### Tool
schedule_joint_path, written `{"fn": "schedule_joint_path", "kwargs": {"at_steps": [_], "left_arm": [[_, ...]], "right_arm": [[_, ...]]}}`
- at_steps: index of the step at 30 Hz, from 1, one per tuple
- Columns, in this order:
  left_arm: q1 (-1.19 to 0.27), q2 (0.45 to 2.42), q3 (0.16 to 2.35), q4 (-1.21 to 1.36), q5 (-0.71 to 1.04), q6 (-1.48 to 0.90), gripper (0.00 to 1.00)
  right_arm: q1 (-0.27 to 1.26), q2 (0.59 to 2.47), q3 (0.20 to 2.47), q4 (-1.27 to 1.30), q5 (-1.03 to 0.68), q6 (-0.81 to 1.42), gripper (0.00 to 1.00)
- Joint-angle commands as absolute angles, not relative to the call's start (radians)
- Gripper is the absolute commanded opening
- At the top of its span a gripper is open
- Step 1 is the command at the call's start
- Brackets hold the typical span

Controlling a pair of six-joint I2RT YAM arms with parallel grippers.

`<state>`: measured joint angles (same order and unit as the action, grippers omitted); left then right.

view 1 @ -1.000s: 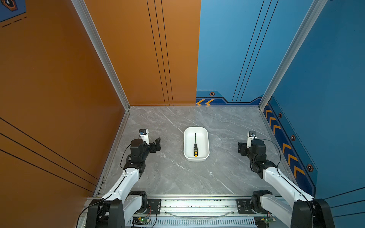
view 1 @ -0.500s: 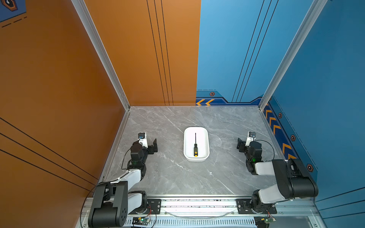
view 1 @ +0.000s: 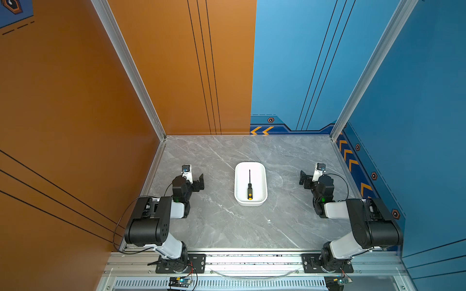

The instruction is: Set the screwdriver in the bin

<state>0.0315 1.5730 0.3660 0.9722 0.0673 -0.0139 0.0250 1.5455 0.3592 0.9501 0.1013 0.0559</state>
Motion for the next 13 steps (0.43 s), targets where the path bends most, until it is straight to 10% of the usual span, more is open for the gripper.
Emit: {"fn": "schedule_joint_path", "kwargs": {"at_steps": [1, 13], "left_arm": [[0.023, 1.566, 0.377, 0.933, 0.040, 0.006, 0.98], [0.044, 1.568, 0.364, 0.962, 0.152, 0.015, 0.98]], "right_arm": [[0.023, 1.546, 0.371, 0.914, 0.090, 0.057, 1.00], [0.012, 1.547, 0.374, 0.908, 0.067, 0.064, 1.00]]}}
